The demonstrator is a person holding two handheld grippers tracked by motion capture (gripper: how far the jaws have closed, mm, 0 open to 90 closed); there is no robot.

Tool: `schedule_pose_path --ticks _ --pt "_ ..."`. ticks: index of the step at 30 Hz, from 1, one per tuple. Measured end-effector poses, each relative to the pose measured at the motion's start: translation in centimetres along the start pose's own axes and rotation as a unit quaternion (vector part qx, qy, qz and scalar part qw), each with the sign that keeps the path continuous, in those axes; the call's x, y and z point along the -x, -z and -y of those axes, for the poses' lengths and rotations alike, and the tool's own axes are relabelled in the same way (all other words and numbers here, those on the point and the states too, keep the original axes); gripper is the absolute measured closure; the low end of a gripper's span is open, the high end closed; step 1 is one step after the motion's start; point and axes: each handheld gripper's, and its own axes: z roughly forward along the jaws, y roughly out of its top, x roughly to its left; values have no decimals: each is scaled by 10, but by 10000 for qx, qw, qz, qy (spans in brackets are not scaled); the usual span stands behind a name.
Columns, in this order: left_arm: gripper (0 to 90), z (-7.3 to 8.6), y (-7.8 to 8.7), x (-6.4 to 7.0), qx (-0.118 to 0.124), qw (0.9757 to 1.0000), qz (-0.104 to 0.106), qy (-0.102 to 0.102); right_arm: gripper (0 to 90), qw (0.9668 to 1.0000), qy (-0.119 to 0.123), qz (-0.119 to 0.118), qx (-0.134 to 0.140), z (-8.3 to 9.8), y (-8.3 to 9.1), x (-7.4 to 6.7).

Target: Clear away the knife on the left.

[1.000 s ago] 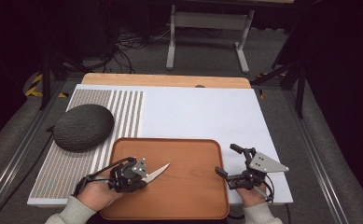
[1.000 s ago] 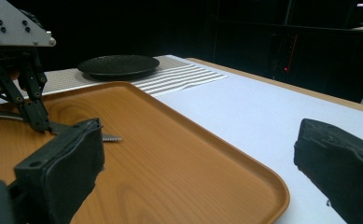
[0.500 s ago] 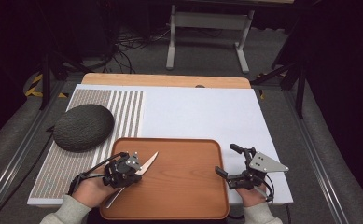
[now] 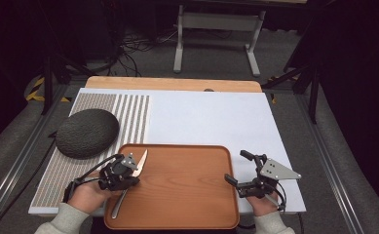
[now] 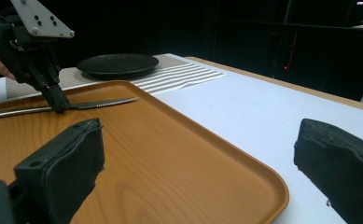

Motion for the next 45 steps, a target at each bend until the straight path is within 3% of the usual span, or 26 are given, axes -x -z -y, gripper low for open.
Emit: schedule_pose_path --ticks 16,17,26,28,30,31,33,36,37,38,40,42,44,45 --pt "898 11 7 -13 -82 9993 -72 369 23 10000 -4 3 -5 0 0 0" --pt "898 11 8 -13 -130 9988 -58 463 23 10000 -11 3 -9 0 0 0" --pt "895 12 8 -13 -137 9990 -64 413 23 10000 -3 -3 -10 0 0 0" --pt "845 12 9 -13 -34 9993 -18 375 23 10000 3 -8 -9 0 -1 0" --pt "755 14 14 -13 321 9994 -29 139 23 10000 11 0 -10 0 0 0" --pt "673 14 14 -13 321 9994 -29 139 23 10000 11 0 -10 0 0 0" --pt "547 17 24 -13 726 9973 110 -11 22 10000 17 -4 11 -1 0 0" --pt "358 21 32 -13 1228 9920 221 -188 22 10000 -4 -10 15 -1 -1 -1" --pt "304 21 32 -13 1228 9920 221 -188 22 10000 -4 -10 15 -1 -1 -1" --pt "304 25 36 -12 1508 9881 159 -259 23 10000 -4 -12 16 -1 -1 -1" --pt "206 29 40 -12 1783 9833 138 -328 23 10000 -6 -27 5 -1 -2 -1" --pt "147 37 43 -10 2246 9733 64 -478 23 10000 -24 -28 26 -1 -1 0" --pt "130 42 44 -11 2496 9674 98 -422 23 10000 -19 -35 30 -1 -2 0" --pt "107 42 44 -11 2496 9674 98 -422 23 10000 -19 -35 30 -1 -2 0"
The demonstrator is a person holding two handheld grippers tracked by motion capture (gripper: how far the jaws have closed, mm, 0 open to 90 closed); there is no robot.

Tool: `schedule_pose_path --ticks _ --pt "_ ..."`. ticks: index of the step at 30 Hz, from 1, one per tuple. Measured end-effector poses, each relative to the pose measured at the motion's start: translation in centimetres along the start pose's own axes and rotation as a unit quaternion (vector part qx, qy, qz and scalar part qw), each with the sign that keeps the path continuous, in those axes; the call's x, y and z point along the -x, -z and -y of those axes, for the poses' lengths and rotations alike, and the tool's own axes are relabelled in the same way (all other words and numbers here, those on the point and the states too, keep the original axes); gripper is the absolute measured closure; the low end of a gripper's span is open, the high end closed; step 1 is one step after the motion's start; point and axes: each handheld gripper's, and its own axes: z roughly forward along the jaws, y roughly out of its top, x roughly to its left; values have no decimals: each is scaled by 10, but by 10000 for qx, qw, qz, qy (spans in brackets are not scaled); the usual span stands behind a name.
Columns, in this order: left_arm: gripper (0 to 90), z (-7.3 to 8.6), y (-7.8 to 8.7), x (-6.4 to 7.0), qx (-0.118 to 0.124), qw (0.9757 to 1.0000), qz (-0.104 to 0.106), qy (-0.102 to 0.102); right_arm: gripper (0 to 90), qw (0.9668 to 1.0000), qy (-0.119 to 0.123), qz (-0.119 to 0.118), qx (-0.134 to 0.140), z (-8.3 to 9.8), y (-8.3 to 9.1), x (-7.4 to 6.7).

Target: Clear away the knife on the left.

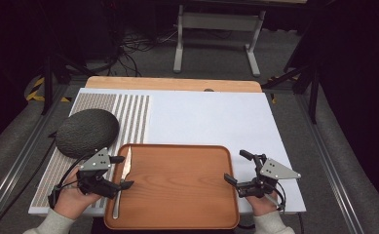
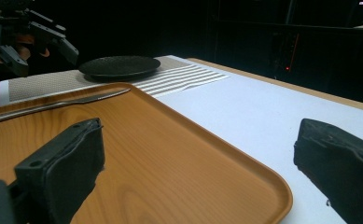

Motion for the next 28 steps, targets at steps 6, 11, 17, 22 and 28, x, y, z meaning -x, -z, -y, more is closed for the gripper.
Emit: schedule_pose_path --ticks 6,11,17,22,28 --pt "70 15 12 -2 908 9959 -22 50 23 10000 -24 -22 -7 0 -1 0" --pt "34 26 18 -1 1236 9919 -260 -159 23 10000 -31 -13 -9 0 -1 0" --pt "12 43 23 -3 1504 9874 -476 104 23 10000 -44 -25 -5 1 0 0" --pt "11 55 27 -8 1869 9803 -472 426 23 10000 -26 -23 -16 1 0 -1" --pt "15 55 29 -6 2020 9771 -594 313 23 10000 -2 -36 -24 0 -1 -1"
